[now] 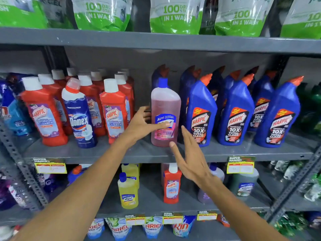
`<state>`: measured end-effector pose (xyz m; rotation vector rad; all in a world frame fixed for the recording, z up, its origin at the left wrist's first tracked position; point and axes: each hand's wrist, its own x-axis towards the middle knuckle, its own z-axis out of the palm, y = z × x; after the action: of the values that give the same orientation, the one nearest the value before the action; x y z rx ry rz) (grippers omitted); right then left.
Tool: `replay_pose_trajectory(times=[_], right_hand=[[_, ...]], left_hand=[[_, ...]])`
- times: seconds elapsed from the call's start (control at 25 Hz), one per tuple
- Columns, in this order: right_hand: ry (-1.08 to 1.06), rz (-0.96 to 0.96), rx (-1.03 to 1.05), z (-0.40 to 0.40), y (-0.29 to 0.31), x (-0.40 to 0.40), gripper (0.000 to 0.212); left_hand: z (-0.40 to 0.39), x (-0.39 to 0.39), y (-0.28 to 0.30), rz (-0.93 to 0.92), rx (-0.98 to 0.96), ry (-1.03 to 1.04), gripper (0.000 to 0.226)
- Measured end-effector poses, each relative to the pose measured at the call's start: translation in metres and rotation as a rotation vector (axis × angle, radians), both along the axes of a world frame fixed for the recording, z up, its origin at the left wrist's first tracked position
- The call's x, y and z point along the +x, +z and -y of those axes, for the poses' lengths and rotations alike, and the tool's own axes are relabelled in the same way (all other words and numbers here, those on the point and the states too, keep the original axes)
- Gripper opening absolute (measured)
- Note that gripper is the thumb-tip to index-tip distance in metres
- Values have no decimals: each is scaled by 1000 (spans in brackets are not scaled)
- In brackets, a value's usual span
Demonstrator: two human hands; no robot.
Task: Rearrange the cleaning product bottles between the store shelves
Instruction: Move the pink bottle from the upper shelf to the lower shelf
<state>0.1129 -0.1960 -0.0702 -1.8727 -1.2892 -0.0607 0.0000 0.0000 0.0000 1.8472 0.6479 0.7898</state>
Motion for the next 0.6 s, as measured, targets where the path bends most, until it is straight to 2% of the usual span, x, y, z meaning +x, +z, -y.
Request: replay_pose_trajectory(times=[0.08, 0.16, 0.28, 0.44, 0.6], right_hand=[[-41, -41, -14, -7, -7, 8, 80], [-55, -54, -38, -15, -21, 9, 80], [-72, -4, -104, -23, -32, 16, 77], [-98, 314, -239, -26, -43, 19, 66], [-142, 375, -216, -30, -47, 16, 63]], left_hand=[[-3, 17, 4, 47, -84, -17, 81], [-10, 29, -1, 60, -120, -44, 71], [-14, 35, 0, 130, -103, -21, 68], [-7, 17, 7, 180, -73, -22, 74], [13, -8, 11, 226, -55, 8, 77]])
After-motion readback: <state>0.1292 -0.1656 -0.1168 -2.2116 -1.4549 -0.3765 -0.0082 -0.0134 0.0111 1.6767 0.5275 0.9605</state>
